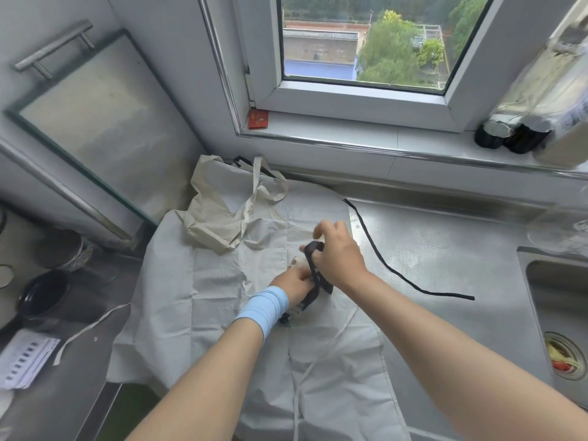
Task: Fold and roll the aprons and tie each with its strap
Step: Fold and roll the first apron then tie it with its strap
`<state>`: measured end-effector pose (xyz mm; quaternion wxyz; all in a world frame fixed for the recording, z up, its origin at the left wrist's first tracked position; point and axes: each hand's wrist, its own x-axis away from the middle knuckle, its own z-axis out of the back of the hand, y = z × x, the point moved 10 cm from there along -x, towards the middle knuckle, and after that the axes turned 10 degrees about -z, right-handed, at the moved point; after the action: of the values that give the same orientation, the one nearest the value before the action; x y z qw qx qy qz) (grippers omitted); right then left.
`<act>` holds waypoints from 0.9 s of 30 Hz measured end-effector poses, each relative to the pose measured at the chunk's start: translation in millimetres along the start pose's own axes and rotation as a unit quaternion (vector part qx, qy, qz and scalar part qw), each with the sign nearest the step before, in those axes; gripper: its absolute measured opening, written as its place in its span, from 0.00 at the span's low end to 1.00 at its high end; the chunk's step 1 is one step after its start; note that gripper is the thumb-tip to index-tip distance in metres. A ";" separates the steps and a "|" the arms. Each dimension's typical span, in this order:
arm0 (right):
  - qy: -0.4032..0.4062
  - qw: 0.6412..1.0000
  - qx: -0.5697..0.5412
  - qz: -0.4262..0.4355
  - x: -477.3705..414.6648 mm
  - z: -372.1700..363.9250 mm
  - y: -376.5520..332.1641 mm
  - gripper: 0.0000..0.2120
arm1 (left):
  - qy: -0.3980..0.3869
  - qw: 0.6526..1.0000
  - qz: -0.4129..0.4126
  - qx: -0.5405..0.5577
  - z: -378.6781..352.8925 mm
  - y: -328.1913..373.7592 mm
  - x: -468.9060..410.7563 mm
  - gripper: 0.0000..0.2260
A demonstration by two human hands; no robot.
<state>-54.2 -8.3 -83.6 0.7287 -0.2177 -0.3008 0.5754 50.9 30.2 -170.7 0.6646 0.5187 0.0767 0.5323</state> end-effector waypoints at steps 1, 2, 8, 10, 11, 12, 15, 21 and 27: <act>0.000 0.999 0.018 -0.044 -3.0 0.2 4.5 0.17 | -0.005 1.000 0.019 0.002 -1.6 -1.7 2.2 0.10; -0.005 0.995 0.027 -0.096 -4.9 0.5 10.7 0.22 | -0.002 0.999 0.027 0.033 -2.6 -0.5 4.4 0.12; -0.045 0.987 -0.002 -0.153 -4.1 -28.8 27.7 0.23 | 0.041 0.970 0.029 0.240 -0.2 -6.4 10.3 0.10; -0.018 0.984 -0.044 -0.174 -1.3 -23.9 36.1 0.24 | 0.079 0.975 0.030 0.205 6.8 -23.9 4.3 0.18; 0.007 0.981 -0.033 -0.191 1.3 -18.2 44.2 0.25 | 0.095 0.972 0.037 0.212 8.6 -28.0 3.1 0.20; 0.016 0.976 -0.017 -0.219 5.7 -16.0 53.8 0.26 | 0.109 0.966 0.047 0.230 9.2 -31.0 1.9 0.21; -0.085 0.932 -0.153 -0.316 22.6 -42.8 87.2 0.21 | 0.124 0.953 0.073 0.267 8.8 -28.6 3.4 0.15; -0.108 0.803 -0.402 -0.427 44.3 -57.5 123.9 0.05 | 0.315 0.867 0.098 0.373 29.9 -49.2 21.1 0.06; -0.182 0.820 -0.305 -0.448 57.5 -75.8 122.6 0.10 | 0.349 0.888 0.138 0.265 28.1 -43.9 25.2 0.03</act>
<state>-79.7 79.4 -209.0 0.7345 -0.1619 -0.6524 0.0933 107.5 37.6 -180.6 0.3523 0.4615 0.3703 0.7251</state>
